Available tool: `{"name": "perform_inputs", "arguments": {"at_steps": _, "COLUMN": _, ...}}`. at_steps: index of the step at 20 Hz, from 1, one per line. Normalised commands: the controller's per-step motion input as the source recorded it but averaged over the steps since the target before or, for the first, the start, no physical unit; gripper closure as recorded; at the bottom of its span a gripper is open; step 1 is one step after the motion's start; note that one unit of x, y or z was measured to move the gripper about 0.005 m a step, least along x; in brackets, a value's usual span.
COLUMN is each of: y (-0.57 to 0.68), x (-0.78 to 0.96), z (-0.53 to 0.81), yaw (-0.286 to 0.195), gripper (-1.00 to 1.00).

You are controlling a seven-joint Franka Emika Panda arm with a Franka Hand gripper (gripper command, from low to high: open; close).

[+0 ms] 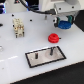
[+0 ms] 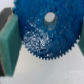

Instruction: Insert the blue gear onto the right peg, followed by the red gear

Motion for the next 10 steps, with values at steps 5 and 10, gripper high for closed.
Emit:
{"name": "perform_inputs", "arguments": {"at_steps": 5, "y": -0.31, "x": 0.71, "z": 0.54, "yaw": 0.000, "gripper": 1.00}}
{"name": "perform_inputs", "arguments": {"at_steps": 10, "y": -0.32, "x": 0.68, "z": 0.44, "yaw": 0.000, "gripper": 1.00}}
